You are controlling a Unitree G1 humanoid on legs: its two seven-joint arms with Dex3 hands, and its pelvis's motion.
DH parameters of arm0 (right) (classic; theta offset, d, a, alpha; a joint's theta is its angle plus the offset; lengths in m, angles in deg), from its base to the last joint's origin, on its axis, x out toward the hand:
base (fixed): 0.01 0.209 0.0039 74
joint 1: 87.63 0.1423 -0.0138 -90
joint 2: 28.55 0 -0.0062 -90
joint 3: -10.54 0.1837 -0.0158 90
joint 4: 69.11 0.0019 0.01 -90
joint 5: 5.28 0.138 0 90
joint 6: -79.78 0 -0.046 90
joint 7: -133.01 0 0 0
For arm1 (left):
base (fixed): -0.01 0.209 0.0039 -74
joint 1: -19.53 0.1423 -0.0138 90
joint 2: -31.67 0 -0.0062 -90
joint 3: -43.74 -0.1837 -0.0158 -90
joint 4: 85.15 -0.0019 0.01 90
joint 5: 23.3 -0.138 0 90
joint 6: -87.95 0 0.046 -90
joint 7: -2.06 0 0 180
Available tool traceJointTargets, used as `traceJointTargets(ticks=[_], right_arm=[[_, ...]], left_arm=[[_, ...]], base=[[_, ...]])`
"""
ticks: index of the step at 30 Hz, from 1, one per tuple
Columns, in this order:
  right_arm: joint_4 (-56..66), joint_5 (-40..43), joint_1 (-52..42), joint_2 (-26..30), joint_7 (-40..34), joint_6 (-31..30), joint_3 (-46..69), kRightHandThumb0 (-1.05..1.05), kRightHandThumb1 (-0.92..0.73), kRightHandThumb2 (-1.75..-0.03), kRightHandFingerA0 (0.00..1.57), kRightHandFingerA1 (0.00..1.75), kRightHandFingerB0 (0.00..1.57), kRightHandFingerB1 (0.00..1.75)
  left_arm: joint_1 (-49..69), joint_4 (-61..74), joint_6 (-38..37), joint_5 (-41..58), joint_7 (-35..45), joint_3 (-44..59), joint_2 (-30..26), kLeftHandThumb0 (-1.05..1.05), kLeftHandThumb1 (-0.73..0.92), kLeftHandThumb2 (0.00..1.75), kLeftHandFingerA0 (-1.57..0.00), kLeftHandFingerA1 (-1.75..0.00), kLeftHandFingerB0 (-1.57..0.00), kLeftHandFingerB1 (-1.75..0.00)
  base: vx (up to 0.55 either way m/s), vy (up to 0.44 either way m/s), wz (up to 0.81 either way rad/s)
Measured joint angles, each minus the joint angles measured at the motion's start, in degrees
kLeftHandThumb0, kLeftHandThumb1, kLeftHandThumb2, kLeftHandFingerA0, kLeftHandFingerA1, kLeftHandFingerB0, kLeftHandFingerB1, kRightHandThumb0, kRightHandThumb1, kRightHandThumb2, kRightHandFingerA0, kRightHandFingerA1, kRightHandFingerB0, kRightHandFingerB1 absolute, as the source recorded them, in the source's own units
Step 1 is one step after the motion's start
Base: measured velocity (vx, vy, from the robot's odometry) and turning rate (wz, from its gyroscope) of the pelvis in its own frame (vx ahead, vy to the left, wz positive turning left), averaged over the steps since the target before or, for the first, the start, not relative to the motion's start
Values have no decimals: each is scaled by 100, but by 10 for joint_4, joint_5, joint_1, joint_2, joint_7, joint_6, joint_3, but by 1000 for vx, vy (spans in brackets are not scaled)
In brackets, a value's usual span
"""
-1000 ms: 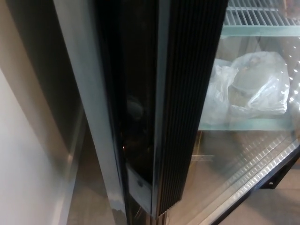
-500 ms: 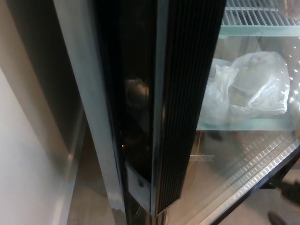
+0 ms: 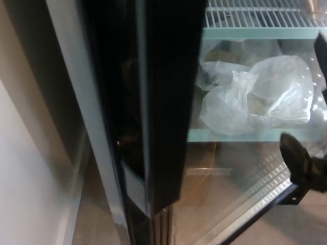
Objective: The robot stands in front of a refrigerator with an opened door and closes the door by swing its right hand at the door
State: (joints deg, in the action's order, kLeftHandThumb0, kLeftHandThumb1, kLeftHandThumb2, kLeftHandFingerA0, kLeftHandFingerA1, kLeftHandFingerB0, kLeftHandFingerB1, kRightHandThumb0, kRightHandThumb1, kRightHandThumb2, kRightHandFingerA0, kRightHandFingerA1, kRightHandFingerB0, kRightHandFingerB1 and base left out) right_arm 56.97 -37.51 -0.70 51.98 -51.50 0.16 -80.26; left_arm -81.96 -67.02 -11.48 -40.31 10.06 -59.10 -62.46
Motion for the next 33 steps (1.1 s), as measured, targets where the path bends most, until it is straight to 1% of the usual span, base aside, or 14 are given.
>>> traceJointTargets(ticks=[3, 4, 9, 11, 12, 17, 18, 19, 20, 21, 25, 26, 27, 33], right_arm=[[-20, -31, 55, 0, -9, 0, -25, -79, -84, -110, 0, 11, 0, 9], [-32, -42, 74, 1, -12, -1, -34, -74, -80, -109, 0, 16, 0, 18], [-96, -80, 145, 6, -22, -6, -65, -75, -82, -111, 0, 15, 0, 17], [-152, -105, 197, 11, -27, -12, -85, -75, -82, -111, 0, 15, 0, 17], [-168, -112, 211, 13, -29, -14, -90, -76, -76, -97, 0, 11, 0, 15], [-283, -141, 294, 25, -31, -27, -121, -80, -78, -99, 0, 10, 0, 16], [-294, -142, 301, 26, -30, -28, -123, -80, -78, -99, 0, 10, 0, 16], [-308, -144, 309, 27, -29, -30, -125, -76, -76, -111, 0, 20, 4, 22], [-350, -149, 331, 29, -27, -35, -133, -76, -76, -111, 0, 20, 4, 22], [-359, -149, 336, 29, -26, -36, -135, -77, -74, -97, 1, 13, 0, 18], [-456, -155, 373, 33, -12, -49, -153, -77, -75, -98, 1, 13, 0, 18], [-476, -156, 379, 35, -9, -51, -157, -77, -80, -115, 0, 17, 0, 18], [-515, -158, 389, 38, -2, -57, -166, -82, -83, -114, 0, 14, 0, 14], [-655, -163, 404, 70, 25, -72, -193, -86, -80, -109, 6, 15, 7, 17]], left_arm=[[0, 0, 0, 0, 0, -1, 0, -48, 61, 93, -37, -53, -25, -46], [0, 0, 0, -1, 0, -1, 0, -47, 61, 94, -38, -54, -25, -47], [-1, 0, 0, -1, 0, -1, 0, -51, 62, 93, -36, -52, -26, -46], [-1, 0, -1, -1, 0, -2, 0, -51, 62, 93, -36, -52, -26, -46], [-1, 0, -1, -1, 0, -2, 0, -53, 63, 91, -35, -50, -27, -45], [-1, 0, -1, -1, 0, -2, 1, -49, 61, 93, -38, -53, -26, -46], [-1, 0, -1, -1, 0, -2, 1, -49, 61, 93, -38, -53, -26, -46], [-1, 0, -1, -1, 0, -2, 1, -49, 62, 93, -37, -53, -26, -46], [-1, 0, -1, -1, 0, -2, 1, -49, 62, 93, -37, -53, -26, -46], [-1, 0, -1, -1, 0, -2, 1, -53, 63, 92, -36, -51, -28, -46], [-2, 1, -1, -2, 0, -2, 1, -52, 63, 93, -37, -52, -28, -46], [-2, 1, -1, -2, 0, -2, 1, -47, 60, 94, -38, -54, -25, -47], [-2, 0, -1, -2, 0, -2, 1, -48, 61, 94, -39, -54, -26, -47], [-3, 0, -1, -2, 0, -3, 1, -48, 61, 94, -38, -54, -26, -47]], base=[[0, 0, 0], [0, 0, 0], [0, 0, 0], [0, 0, 0], [0, 0, 0], [0, 0, 0], [0, 0, 0], [0, 0, 0], [0, 0, 0], [0, 0, 0], [0, 0, 0], [0, 0, 0], [0, 0, 0], [0, 0, 0]])
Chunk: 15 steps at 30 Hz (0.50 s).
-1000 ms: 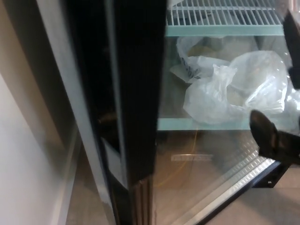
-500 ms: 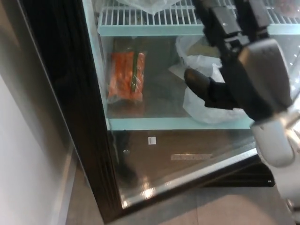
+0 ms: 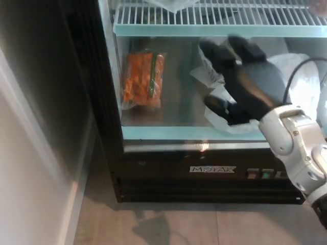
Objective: The robot stands in front of a refrigerator with an opened door and closes the door by swing its right hand at the door
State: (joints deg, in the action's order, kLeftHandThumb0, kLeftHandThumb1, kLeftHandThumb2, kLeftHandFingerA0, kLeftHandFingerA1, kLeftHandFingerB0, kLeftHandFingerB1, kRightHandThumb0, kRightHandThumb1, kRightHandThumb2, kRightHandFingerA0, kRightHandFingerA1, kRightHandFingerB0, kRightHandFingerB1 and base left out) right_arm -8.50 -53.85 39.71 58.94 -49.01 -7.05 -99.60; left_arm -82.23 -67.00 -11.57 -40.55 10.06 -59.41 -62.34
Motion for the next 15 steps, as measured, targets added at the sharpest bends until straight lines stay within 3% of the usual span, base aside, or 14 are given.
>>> traceJointTargets(ticks=[1, 8, 10, 11, 15], right_arm=[[-16, -1, -1, 6, 4, -2, -3, -79, -74, -104, 7, 24, 7, 26], [-106, 9, -67, 82, 39, 3, -21, -80, -75, -106, 6, 26, 9, 29], [-106, 14, -81, 89, 42, 7, -21, -72, -70, -105, 3, 35, 6, 39], [-105, 19, -89, 95, 43, 11, -21, -72, -91, -69, 12, 25, 14, 26], [-101, 39, -157, 114, 39, 36, -12, -72, -91, -69, 12, 25, 14, 26]], left_arm=[[0, 0, 0, 0, 0, 0, 0, -50, 61, 93, -38, -53, -27, -46], [-5, -4, -4, -5, 0, -5, -3, -49, 61, 92, -37, -53, -26, -46], [-7, -4, -4, -5, 0, -7, -3, -46, 59, 94, -39, -55, -25, -47], [-10, -4, -4, -5, 0, -7, -3, -49, 61, 94, -38, -53, -26, -46], [-13, -8, -6, -6, 0, -10, -3, -49, 61, 94, -38, -53, -26, -46]], base=[[0, 0, 0], [0, 0, 0], [0, 0, 0], [0, 0, 0], [-12, -2, 2]])
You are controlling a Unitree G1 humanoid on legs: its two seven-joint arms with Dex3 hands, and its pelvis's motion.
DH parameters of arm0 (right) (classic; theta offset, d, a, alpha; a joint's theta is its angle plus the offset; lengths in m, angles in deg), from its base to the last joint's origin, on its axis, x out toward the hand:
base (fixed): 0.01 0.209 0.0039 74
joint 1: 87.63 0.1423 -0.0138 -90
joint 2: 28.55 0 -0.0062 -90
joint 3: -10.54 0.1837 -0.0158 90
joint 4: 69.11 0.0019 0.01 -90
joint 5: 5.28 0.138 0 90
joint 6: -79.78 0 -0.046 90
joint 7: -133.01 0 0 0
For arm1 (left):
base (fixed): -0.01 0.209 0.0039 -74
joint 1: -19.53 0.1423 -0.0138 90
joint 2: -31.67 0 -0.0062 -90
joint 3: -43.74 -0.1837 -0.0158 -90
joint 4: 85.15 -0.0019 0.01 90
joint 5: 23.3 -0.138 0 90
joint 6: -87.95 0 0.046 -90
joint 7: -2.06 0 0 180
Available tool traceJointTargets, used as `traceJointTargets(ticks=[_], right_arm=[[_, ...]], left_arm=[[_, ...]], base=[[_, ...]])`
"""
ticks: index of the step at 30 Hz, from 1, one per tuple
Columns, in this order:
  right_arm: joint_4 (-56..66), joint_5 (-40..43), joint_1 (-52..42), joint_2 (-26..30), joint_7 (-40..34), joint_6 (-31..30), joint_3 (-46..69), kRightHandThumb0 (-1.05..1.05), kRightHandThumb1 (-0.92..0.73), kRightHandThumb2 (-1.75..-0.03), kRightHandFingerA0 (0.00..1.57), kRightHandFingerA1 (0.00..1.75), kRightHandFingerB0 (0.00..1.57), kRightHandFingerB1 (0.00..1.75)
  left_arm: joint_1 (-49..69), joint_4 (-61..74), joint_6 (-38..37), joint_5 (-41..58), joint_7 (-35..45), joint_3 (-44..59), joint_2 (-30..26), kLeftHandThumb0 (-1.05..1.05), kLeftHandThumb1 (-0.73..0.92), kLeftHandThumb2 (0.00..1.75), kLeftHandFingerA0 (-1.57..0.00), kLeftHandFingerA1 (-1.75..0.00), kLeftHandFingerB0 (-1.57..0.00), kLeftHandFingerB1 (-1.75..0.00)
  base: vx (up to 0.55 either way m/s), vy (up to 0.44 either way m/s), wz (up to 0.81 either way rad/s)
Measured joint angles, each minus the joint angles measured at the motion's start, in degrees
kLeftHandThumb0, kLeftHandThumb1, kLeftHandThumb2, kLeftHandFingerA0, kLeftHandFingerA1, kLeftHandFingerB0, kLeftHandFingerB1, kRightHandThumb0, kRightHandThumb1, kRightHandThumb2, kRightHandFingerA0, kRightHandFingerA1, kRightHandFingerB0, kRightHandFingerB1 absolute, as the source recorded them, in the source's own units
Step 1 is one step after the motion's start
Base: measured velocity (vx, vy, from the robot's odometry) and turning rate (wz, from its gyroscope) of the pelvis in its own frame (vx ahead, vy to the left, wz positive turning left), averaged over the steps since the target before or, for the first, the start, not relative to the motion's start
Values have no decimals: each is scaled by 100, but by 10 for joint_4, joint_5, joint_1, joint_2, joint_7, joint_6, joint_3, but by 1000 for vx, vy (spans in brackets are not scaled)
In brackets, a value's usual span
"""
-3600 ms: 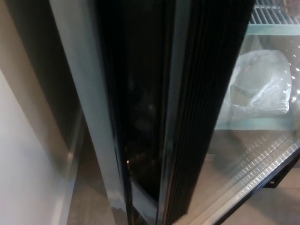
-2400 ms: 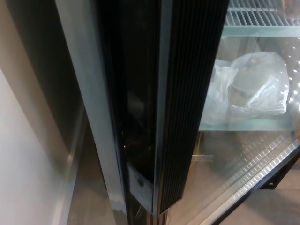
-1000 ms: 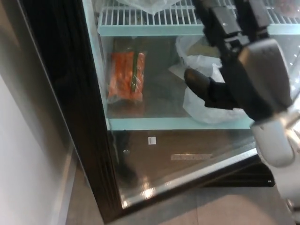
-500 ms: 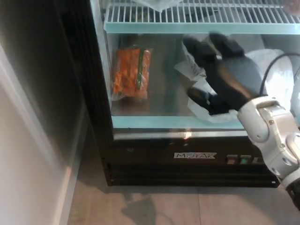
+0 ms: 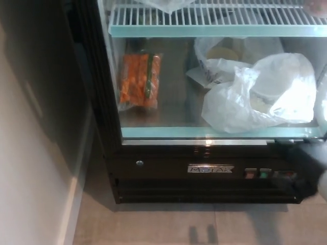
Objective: The robot stands in front of a refrigerator with an opened door and closes the door by swing its right hand at the door
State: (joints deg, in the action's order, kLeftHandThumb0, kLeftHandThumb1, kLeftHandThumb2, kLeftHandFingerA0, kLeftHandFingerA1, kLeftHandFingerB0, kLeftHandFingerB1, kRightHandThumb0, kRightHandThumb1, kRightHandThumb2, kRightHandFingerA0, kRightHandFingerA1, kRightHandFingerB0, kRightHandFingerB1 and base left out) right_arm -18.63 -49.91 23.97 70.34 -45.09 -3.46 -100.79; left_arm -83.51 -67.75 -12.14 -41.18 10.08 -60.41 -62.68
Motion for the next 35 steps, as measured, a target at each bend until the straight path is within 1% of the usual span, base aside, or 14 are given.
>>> traceJointTargets(ticks=[5, 11, 14, 15, 16, 17, 18, 19, 21, 24, 28, 30, 32, 35], right_arm=[[-7, 20, -48, 11, -8, 20, 13, -69, -89, -67, 28, 33, 21, 29], [-102, 52, -109, 16, -33, 38, 45, -73, -90, -68, 26, 32, 21, 28], [-142, 65, -124, 15, -46, 41, 54, -65, -84, -66, 29, 31, 30, 30], [-149, 67, -126, 14, -48, 41, 56, -68, -71, -99, 34, 48, 26, 44], [-174, 72, -133, 8, -55, 36, 63, -68, -71, -99, 34, 48, 26, 44], [-189, 74, -137, 4, -61, 28, 66, -55, -81, -64, 46, 36, 45, 35], [-207, 75, -143, -3, -68, 15, 67, -55, -81, -64, 46, 36, 45, 35], [-208, 76, -144, -4, -69, 14, 67, -50, -82, -65, 58, 39, 60, 40], [-230, 78, -146, -15, -82, -8, 68, -52, -83, -65, 62, 40, 63, 41], [-258, 81, -146, -25, -92, -37, 68, -55, -85, -67, 63, 39, 60, 38], [-298, 86, -144, -33, -94, -75, 68, -56, -87, -68, 64, 39, 68, 40], [-326, 91, -142, -37, -89, -101, 64, -55, -87, -66, 62, 39, 65, 41], [-337, 95, -141, -38, -83, -113, 65, -55, -85, -66, 54, 41, 53, 38], [-345, 103, -140, -38, -76, -121, 70, -54, -84, -65, 67, 51, 58, 39]], left_arm=[[-3, -2, -2, -1, 0, -2, 0, -52, 62, 92, -36, -52, -27, -46], [-5, -5, -3, -1, 0, -3, -1, -51, 61, 93, -37, -52, -26, -46], [-5, -4, -4, -1, 0, -4, -1, -48, 61, 94, -38, -54, -25, -47], [-5, -4, -5, -1, 0, -4, -1, -48, 60, 93, -38, -54, -25, -46], [-5, -4, -5, -1, 0, -4, -1, -48, 60, 93, -38, -54, -25, -46], [-4, -4, -5, -1, 0, -4, -1, -47, 60, 94, -38, -54, -25, -47], [-3, -4, -4, -1, 0, -4, -1, -47, 60, 94, -38, -54, -25, -47], [-3, -4, -4, -1, 0, -4, -1, -50, 62, 93, -37, -53, -26, -46], [-3, -4, -4, -1, 0, -4, -1, -48, 61, 93, -37, -53, -25, -46], [-4, -4, -4, -1, 0, -4, -1, -51, 62, 93, -37, -52, -27, -46], [-7, -4, -4, -1, 0, -5, -1, -50, 62, 94, -39, -54, -28, -47], [-10, -5, -4, -2, 0, -8, -2, -49, 62, 95, -39, -54, -27, -47], [-13, -4, -4, -2, 0, -10, -2, -48, 62, 94, -39, -54, -27, -47], [-16, -5, -4, -2, 0, -10, -3, -49, 62, 94, -38, -53, -27, -47]], base=[[-11, -1, 2], [0, 0, 0], [0, 0, 0], [0, 0, 0], [0, 0, 0], [0, 0, 0], [0, 0, 0], [0, 0, 0], [0, 0, 0], [0, 0, 0], [0, 0, 0], [0, 0, 0], [0, 0, 0], [0, 0, 0]])
